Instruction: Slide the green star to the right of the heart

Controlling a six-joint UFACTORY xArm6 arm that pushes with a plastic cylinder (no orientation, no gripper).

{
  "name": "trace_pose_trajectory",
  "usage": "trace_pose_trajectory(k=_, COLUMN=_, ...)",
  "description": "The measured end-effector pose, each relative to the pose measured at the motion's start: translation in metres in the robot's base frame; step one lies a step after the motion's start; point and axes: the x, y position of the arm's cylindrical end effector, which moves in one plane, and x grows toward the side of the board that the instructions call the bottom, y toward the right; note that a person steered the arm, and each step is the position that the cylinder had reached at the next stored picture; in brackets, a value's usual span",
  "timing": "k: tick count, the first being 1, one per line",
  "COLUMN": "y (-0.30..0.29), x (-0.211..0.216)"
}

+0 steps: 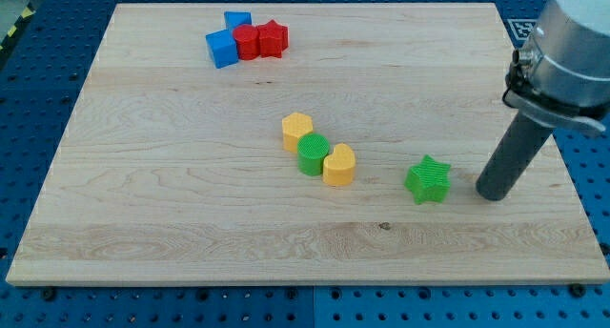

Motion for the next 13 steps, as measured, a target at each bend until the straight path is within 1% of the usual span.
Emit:
trace_pose_trajectory(k=1, y=-0.033, x=0.018)
trace_pose_trajectory(k=3, y=-0.033, x=-0.012)
trace_pose_trajectory(k=6, y=-0.026, x=-0.026)
trace_pose_trajectory(k=9, y=-0.05, x=-0.026)
trace_pose_trajectory(k=10, y=-0.036, x=-0.029)
trace_pose_trajectory(k=11, y=-0.022, x=-0.057)
trace_pose_trajectory(k=12, y=-0.039, x=-0.065)
trace_pose_trajectory(k=13, y=-0.051, x=-0.053)
